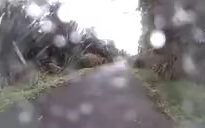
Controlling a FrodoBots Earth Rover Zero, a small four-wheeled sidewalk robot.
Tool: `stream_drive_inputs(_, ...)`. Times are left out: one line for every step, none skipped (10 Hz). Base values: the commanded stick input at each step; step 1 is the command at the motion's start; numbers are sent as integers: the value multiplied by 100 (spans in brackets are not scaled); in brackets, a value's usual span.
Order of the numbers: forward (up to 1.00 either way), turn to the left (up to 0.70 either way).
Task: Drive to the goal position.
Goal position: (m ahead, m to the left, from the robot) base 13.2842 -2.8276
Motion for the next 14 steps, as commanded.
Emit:
stream_drive_inputs(100,-5)
stream_drive_inputs(100,-17)
stream_drive_inputs(100,-28)
stream_drive_inputs(100,-39)
stream_drive_inputs(100,-39)
stream_drive_inputs(100,-39)
stream_drive_inputs(100,-34)
stream_drive_inputs(100,-29)
stream_drive_inputs(100,0)
stream_drive_inputs(100,0)
stream_drive_inputs(100,0)
stream_drive_inputs(100,0)
stream_drive_inputs(100,0)
stream_drive_inputs(100,0)
